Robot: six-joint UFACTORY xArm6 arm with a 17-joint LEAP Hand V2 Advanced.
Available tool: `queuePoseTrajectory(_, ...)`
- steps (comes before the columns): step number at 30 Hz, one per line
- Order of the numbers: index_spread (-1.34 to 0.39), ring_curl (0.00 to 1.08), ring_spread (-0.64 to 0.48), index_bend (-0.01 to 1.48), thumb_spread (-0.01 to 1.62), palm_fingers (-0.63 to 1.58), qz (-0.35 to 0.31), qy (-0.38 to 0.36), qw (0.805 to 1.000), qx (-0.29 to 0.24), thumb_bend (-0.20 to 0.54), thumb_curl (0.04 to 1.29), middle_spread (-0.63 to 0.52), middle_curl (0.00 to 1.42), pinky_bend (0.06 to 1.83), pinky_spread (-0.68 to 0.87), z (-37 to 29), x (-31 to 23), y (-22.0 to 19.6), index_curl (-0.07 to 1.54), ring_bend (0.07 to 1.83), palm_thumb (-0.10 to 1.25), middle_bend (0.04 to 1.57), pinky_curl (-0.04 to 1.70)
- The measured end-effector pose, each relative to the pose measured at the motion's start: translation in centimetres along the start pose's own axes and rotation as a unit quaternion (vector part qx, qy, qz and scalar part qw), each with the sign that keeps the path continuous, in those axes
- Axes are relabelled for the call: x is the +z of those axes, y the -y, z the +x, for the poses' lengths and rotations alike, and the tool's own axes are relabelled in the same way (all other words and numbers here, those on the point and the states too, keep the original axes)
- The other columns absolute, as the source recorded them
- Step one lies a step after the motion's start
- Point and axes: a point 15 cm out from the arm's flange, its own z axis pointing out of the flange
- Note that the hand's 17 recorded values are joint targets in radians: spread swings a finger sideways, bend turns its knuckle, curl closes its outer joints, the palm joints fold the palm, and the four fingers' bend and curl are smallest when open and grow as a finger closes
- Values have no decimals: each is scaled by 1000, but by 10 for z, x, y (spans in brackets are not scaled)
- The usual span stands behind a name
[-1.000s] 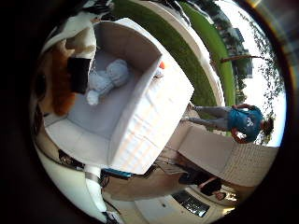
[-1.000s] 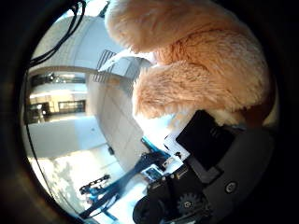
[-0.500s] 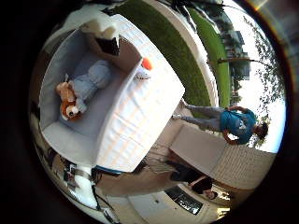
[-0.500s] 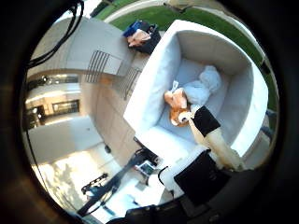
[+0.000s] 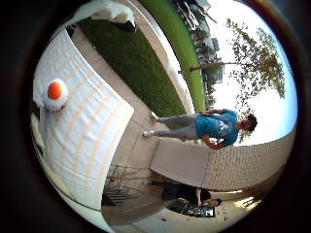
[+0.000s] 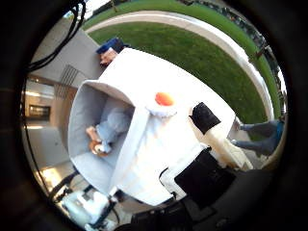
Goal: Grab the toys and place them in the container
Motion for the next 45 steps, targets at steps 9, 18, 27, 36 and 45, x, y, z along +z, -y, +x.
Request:
queuePoseTrajectory(9, -211, 317, 263, 161, 1120, 195, -30, 13, 999, -17, -37, 370, 0, 354, 516, 448, -19, 89, -4, 243, 447, 485, 183, 370)
queuePoseTrajectory(18, -166, 319, 276, 143, 1116, 209, -27, 27, 999, -36, -35, 333, 7, 345, 558, 458, -58, 104, 21, 230, 480, 452, 184, 352)
queuePoseTrajectory(27, -121, 321, 290, 140, 1085, 212, -71, 58, 994, -65, -35, 306, 33, 343, 650, 477, -97, 120, 14, 215, 517, 402, 185, 348)
queuePoseTrajectory(36, -90, 325, 292, 151, 1059, 280, -117, 81, 986, -86, -33, 297, 9, 354, 684, 487, -121, 128, -3, 208, 582, 396, 219, 325)
queuePoseTrajectory(45, -304, 507, 106, 191, 1093, 1143, -124, 89, 983, -101, 14, 326, -122, 578, 849, 444, -122, 121, -7, 222, 1109, 552, 751, 389)
